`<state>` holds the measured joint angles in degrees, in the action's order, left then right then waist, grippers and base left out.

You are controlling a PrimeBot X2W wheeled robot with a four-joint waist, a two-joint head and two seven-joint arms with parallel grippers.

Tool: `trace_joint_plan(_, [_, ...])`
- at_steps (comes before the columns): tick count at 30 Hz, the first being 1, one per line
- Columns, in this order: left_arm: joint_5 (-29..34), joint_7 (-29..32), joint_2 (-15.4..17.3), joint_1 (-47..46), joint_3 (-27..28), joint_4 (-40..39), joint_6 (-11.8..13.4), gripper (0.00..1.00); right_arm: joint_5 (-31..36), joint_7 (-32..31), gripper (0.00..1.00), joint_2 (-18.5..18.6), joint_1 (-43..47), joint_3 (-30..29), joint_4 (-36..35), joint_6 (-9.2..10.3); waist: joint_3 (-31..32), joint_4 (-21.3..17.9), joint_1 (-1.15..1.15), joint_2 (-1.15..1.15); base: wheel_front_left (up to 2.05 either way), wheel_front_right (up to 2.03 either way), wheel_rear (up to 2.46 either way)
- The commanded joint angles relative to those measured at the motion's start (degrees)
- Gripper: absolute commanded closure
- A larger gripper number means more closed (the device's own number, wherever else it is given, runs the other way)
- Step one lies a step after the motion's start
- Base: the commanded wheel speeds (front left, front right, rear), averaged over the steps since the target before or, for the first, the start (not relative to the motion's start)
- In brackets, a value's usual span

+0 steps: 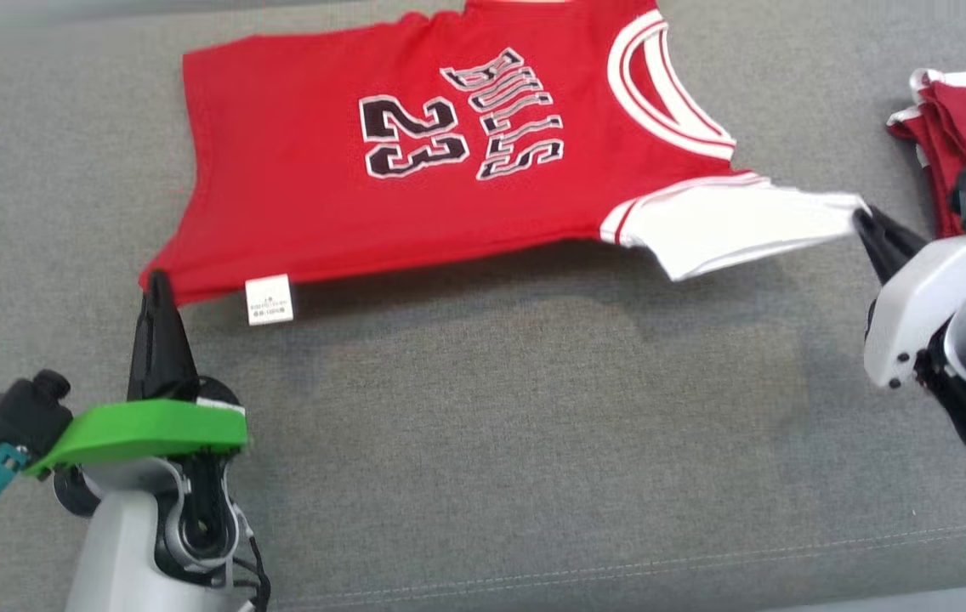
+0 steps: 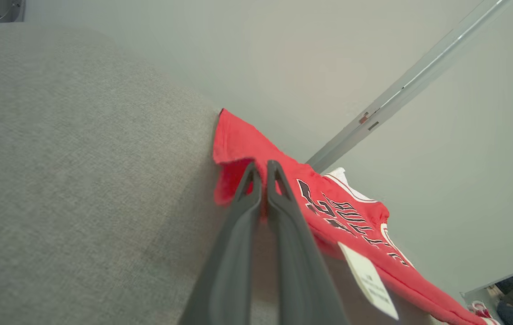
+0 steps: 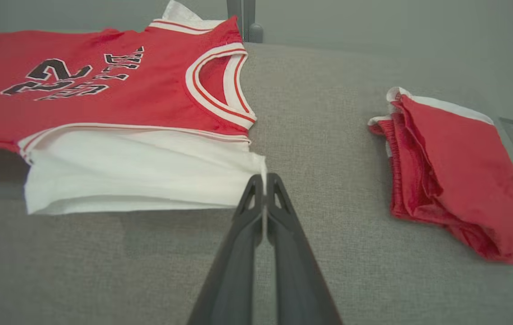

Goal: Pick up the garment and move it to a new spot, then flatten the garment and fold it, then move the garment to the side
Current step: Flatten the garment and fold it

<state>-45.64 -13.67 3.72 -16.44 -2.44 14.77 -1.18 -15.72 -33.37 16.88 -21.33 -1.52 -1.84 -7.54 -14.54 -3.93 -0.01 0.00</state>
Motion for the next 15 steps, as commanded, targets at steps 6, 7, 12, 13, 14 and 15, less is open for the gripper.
trace_joint_plan(6, [2.57, -0.97, -0.14, 7.75, -1.23, -1.8, 1.9, 1.0, 0.24, -3.4, 1.0, -3.53, 9.3, -2.33, -4.82, 0.1, 6.46, 1.07, 0.01, 0.0, 0.0, 0.0, 0.0])
trace_joint_plan(7, [2.93, -1.05, -0.16, 8.68, -1.5, -2.12, 2.28, 1.0, -0.03, -3.85, 1.0, -4.15, 10.66, -2.82, -5.46, 0.1, 6.85, 1.09, 0.01, 0.0, 0.0, 0.0, 0.0])
trace_joint_plan(12, [5.02, -1.06, -0.07, 11.58, -2.74, -3.03, 3.19, 1.0, -0.58, -5.96, 1.0, -5.96, 15.41, -4.48, -8.53, 0.1, 7.87, 1.07, 0.01, 0.0, 0.0, 0.0, 0.0])
trace_joint_plan(13, [5.61, -1.07, 0.26, 12.19, -3.15, -3.03, 3.41, 1.0, -0.52, -6.61, 1.0, -6.13, 16.64, -4.74, -9.27, 0.1, 8.16, 1.04, 0.01, 0.0, 0.0, 0.0, 0.0])
trace_joint_plan(14, [6.21, -1.05, 0.53, 12.85, -3.63, -3.04, 3.68, 1.0, -0.72, -7.32, 1.0, -6.42, 17.82, -5.07, -10.03, 0.1, 8.46, 1.01, 0.01, 0.0, 0.0, 0.0, 0.0])
trace_joint_plan(15, [7.18, -0.82, 0.89, 13.43, -4.14, -3.12, 4.08, 1.0, -0.95, -8.19, 1.0, -6.52, 18.93, -5.23, -10.79, 0.1, 8.7, 0.96, 0.01, 0.0, 0.0, 0.0, 0.0])
